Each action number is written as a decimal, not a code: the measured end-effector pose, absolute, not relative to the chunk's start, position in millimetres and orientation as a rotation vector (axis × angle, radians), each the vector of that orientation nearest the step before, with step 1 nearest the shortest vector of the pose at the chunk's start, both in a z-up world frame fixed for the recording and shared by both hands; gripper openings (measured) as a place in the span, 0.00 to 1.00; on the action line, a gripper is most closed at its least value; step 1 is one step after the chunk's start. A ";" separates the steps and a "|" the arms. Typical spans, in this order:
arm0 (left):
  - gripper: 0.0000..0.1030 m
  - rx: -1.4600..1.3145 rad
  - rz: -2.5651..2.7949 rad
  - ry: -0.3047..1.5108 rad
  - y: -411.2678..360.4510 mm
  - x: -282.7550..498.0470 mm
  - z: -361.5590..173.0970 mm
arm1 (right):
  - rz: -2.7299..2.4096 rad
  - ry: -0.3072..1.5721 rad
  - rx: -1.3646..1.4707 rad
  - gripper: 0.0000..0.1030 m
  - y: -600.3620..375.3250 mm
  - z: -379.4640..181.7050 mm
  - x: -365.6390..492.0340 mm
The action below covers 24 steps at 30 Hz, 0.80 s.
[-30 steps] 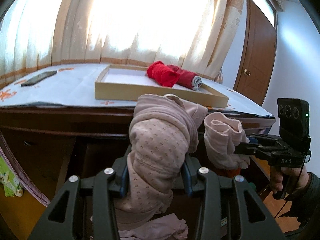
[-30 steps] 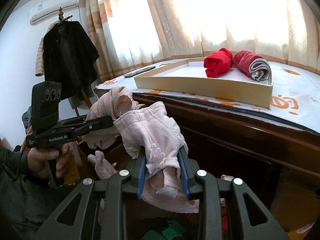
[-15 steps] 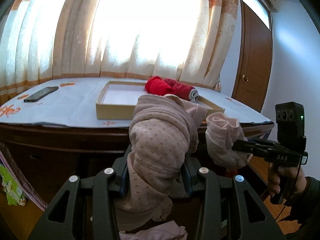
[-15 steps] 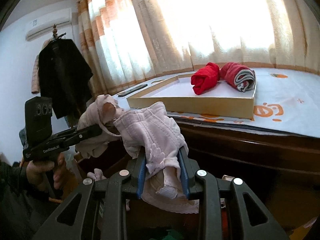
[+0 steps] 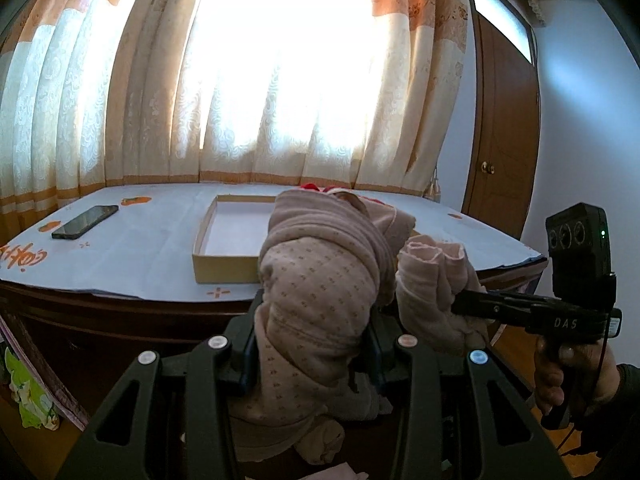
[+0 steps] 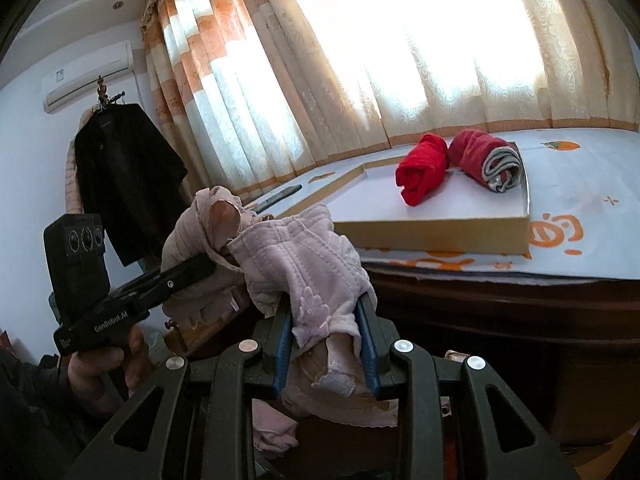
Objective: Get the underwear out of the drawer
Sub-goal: 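Carry both pink garments over the cardboard tray beside the red garments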
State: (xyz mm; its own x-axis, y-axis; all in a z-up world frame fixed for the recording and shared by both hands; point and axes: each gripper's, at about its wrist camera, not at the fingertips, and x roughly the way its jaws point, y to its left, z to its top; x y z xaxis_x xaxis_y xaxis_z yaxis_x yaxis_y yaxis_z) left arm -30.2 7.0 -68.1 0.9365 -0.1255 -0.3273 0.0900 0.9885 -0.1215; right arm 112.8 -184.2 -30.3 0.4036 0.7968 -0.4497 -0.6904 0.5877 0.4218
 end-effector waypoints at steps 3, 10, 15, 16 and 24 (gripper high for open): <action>0.40 -0.100 -0.113 0.330 5.2 -29.9 -64.9 | 0.943 0.660 0.190 0.31 -182.4 -25.7 112.6; 0.40 -0.094 -0.110 0.312 5.7 -27.0 -57.4 | 0.940 0.656 0.220 0.31 -178.5 -17.3 115.2; 0.40 -0.086 -0.107 0.311 7.3 -21.3 -52.2 | 0.936 0.657 0.228 0.31 -175.6 -12.5 118.4; 0.40 -0.085 -0.107 0.312 7.7 -19.9 -51.3 | 0.935 0.657 0.230 0.31 -175.2 -11.9 119.0; 0.40 -0.088 -0.101 0.300 10.6 -14.3 -42.0 | 0.926 0.660 0.249 0.31 -171.1 -7.6 125.0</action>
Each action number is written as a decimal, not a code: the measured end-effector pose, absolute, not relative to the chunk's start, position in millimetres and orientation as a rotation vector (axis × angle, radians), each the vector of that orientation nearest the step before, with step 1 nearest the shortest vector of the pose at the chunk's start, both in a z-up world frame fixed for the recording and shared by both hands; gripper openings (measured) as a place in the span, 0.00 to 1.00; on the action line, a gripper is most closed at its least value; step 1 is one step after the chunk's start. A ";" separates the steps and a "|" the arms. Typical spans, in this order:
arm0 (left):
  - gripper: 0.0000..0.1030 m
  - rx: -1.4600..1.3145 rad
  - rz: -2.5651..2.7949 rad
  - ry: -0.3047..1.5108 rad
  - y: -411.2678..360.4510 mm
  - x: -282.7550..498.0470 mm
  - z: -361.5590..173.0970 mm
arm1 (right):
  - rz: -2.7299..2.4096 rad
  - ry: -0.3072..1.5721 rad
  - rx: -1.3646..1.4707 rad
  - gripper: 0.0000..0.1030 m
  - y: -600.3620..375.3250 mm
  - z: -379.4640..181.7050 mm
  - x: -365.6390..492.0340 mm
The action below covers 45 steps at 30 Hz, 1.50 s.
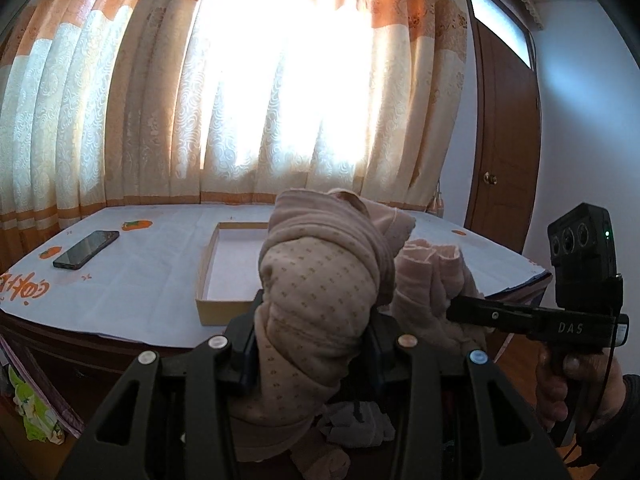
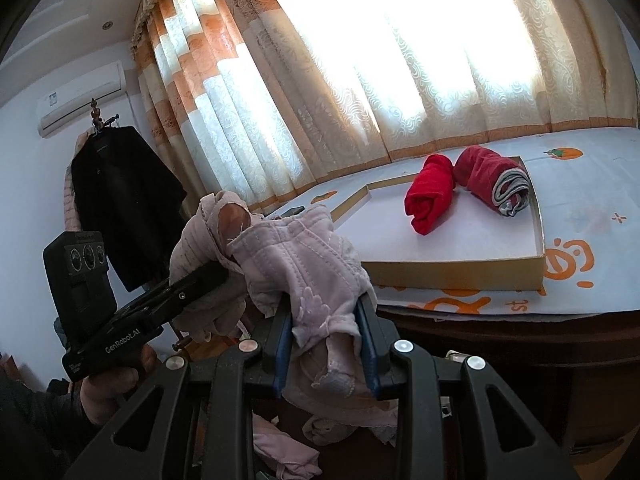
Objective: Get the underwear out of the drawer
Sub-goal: 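Carry both pink garments over the cardboard tray beside the red garments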
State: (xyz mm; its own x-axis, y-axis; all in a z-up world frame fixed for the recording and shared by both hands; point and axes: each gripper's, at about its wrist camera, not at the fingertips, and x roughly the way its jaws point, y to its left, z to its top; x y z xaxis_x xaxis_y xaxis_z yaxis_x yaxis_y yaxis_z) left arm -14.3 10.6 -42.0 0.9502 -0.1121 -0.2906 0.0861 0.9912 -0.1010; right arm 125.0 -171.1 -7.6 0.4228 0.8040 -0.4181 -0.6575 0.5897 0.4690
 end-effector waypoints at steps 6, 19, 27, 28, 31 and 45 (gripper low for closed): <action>0.40 -0.089 -0.099 0.286 13.7 -11.2 -34.7 | 0.929 0.658 0.274 0.31 -166.6 -0.8 130.0; 0.40 -0.083 -0.082 0.274 22.7 13.1 -14.5 | 0.923 0.641 0.266 0.31 -142.3 23.3 153.6; 0.40 -0.077 -0.067 0.260 32.5 24.0 -1.8 | 0.922 0.659 0.284 0.31 -133.2 29.2 170.4; 0.40 -0.082 -0.067 0.257 34.3 25.2 0.5 | 0.921 0.660 0.291 0.31 -132.6 30.0 172.5; 0.40 -0.082 -0.054 0.248 38.3 28.8 5.5 | 0.918 0.664 0.304 0.31 -130.5 32.6 178.0; 0.40 -0.059 -0.012 0.288 47.5 53.1 8.3 | 0.922 0.672 0.343 0.31 -122.6 44.2 197.1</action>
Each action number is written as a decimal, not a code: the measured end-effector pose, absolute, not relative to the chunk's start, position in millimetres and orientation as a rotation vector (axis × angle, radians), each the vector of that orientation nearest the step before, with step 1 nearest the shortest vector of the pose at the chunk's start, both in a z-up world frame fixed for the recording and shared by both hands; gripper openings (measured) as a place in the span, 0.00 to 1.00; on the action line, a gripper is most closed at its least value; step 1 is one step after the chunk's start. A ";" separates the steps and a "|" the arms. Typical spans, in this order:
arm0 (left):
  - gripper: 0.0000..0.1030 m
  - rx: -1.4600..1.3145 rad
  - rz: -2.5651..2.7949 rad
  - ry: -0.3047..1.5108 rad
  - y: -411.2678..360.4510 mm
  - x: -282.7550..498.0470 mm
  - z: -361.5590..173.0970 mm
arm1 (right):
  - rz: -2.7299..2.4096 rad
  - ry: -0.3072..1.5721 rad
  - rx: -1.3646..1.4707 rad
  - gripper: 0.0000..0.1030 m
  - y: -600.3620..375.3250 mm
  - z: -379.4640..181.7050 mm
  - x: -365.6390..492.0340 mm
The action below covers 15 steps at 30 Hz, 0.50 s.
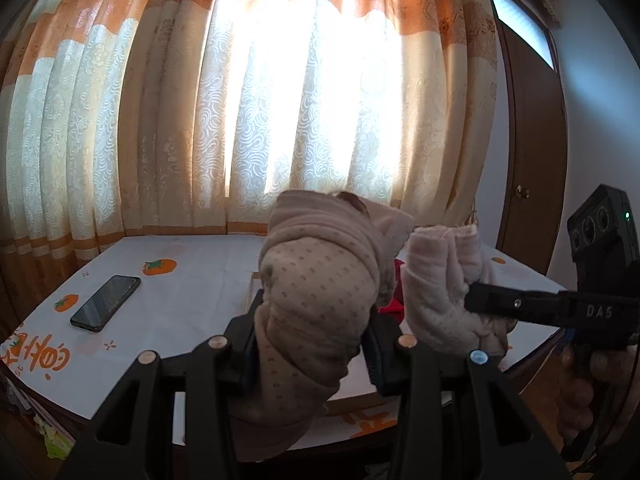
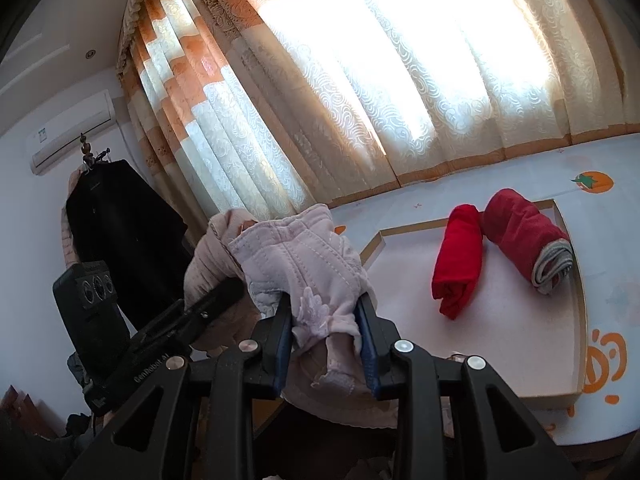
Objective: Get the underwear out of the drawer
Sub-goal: 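Carry both pink garments over the cardboard tray beside the red garments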
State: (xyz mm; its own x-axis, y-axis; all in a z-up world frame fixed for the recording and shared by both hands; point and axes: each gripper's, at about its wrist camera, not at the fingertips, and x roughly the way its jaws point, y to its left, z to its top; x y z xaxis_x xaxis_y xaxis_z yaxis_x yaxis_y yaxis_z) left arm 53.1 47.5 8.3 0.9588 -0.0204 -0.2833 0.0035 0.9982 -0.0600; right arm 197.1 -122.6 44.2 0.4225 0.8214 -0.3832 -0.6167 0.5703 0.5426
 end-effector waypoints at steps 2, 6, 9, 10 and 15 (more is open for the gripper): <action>0.40 -0.057 -0.009 0.293 48.2 55.8 8.7 | 0.926 0.676 0.348 0.31 -120.0 45.7 200.3; 0.40 -0.054 -0.005 0.301 49.6 60.4 8.3 | 0.928 0.684 0.363 0.31 -116.2 46.2 206.0; 0.40 -0.047 -0.002 0.310 50.4 64.9 7.9 | 0.929 0.692 0.370 0.31 -112.3 45.7 211.1; 0.40 -0.044 0.000 0.313 50.9 66.5 7.8 | 0.929 0.694 0.370 0.31 -111.4 45.7 212.0; 0.40 -0.038 0.005 0.316 52.6 71.3 8.5 | 0.927 0.703 0.389 0.31 -108.8 45.2 220.0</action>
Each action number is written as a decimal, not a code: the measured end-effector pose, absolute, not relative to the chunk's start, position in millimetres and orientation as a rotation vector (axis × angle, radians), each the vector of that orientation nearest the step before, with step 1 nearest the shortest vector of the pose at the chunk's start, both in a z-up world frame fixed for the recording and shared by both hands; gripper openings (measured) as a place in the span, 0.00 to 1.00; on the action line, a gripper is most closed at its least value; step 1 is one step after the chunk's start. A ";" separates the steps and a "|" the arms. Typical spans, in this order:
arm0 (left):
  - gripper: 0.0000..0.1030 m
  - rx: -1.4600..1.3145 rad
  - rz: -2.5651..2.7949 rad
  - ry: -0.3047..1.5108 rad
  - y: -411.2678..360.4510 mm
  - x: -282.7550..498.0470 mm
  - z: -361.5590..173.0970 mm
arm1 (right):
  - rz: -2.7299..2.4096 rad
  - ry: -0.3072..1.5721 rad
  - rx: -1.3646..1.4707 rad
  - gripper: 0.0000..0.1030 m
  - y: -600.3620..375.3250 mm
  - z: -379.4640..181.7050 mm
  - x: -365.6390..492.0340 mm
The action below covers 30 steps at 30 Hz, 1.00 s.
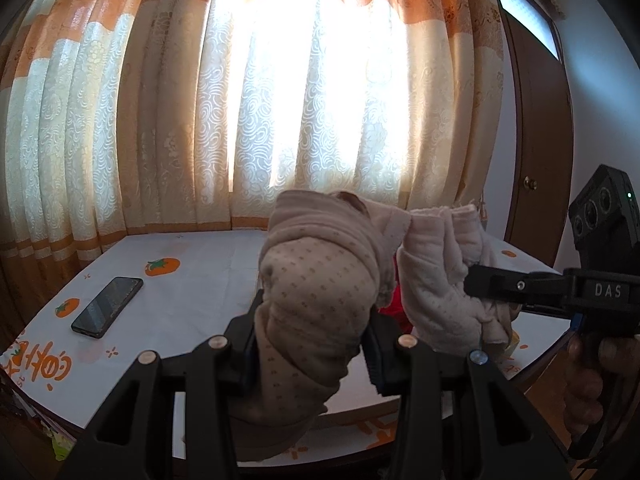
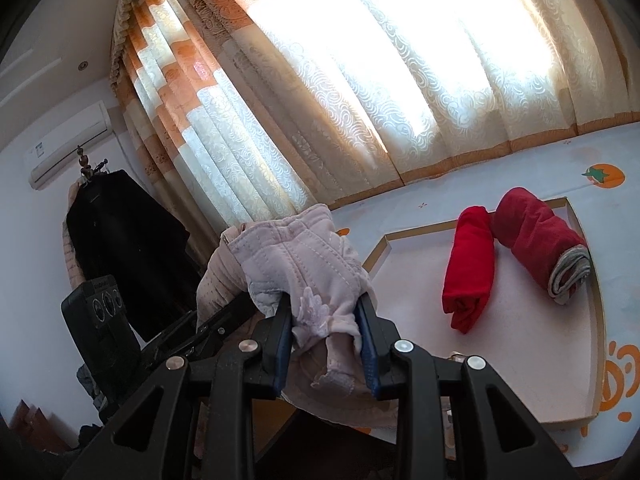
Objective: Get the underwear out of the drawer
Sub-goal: 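Carry both pink garments over the cardboard tray beside the red garments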
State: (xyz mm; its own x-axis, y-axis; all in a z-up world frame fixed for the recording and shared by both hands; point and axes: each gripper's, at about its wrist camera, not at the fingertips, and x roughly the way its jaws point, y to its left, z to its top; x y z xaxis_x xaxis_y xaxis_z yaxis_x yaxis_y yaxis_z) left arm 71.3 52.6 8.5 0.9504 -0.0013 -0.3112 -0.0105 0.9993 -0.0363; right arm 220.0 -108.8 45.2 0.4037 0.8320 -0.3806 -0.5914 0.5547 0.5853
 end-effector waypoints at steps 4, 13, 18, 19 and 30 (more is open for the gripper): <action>0.40 -0.034 0.004 0.319 53.1 74.6 9.3 | 0.927 0.714 0.400 0.31 -105.5 44.2 227.0; 0.40 -0.034 0.011 0.336 58.4 89.7 12.6 | 0.924 0.726 0.415 0.31 -97.1 42.4 236.9; 0.40 -0.038 0.015 0.340 60.9 99.7 15.8 | 0.912 0.730 0.423 0.31 -91.8 43.1 243.6; 0.40 -0.040 0.015 0.342 60.8 101.7 15.8 | 0.908 0.729 0.423 0.31 -90.5 43.1 244.9; 0.40 -0.088 0.027 0.382 71.4 127.4 13.3 | 0.880 0.757 0.457 0.31 -80.3 38.7 265.3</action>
